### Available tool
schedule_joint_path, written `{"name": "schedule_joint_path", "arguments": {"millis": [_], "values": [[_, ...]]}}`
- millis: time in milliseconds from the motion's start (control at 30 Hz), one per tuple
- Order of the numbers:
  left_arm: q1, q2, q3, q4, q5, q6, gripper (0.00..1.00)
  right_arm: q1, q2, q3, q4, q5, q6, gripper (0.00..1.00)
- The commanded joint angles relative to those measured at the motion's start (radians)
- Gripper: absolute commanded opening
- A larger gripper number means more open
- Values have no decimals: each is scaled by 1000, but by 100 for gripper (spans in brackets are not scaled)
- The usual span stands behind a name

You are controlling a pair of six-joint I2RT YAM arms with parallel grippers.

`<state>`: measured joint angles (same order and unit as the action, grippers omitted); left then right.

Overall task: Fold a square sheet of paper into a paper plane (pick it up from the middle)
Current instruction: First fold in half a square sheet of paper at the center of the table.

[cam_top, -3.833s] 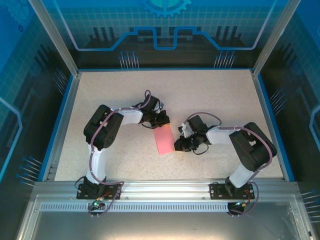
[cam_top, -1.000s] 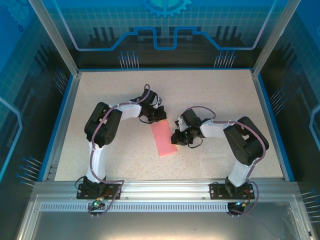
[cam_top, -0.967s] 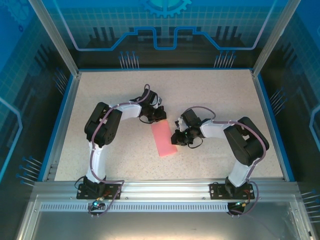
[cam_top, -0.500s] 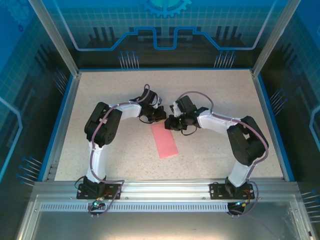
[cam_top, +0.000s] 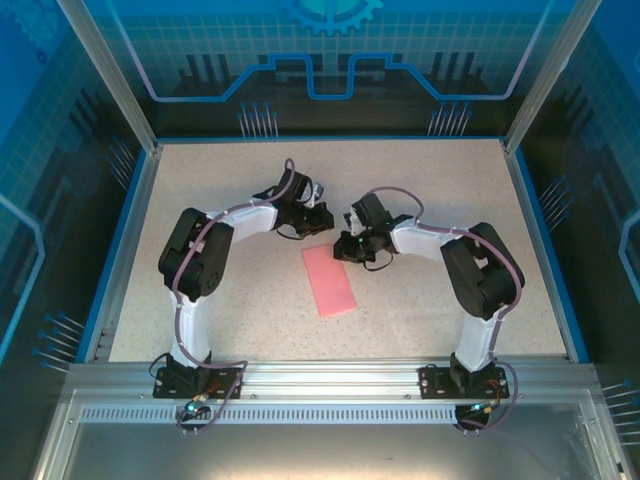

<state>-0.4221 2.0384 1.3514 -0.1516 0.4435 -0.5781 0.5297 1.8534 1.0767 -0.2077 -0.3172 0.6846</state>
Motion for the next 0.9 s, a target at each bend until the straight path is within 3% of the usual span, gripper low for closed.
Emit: {"name": "schedule_joint_path", "arguments": {"millis": [0,867], "values": [[-32,-16,-24,-11,39,-16,9,-15,-47,-36,4,7,16,13],[-41,64,-86,-17,-50,-14,4,-10,79,-7,45,-97,20,13]]}}
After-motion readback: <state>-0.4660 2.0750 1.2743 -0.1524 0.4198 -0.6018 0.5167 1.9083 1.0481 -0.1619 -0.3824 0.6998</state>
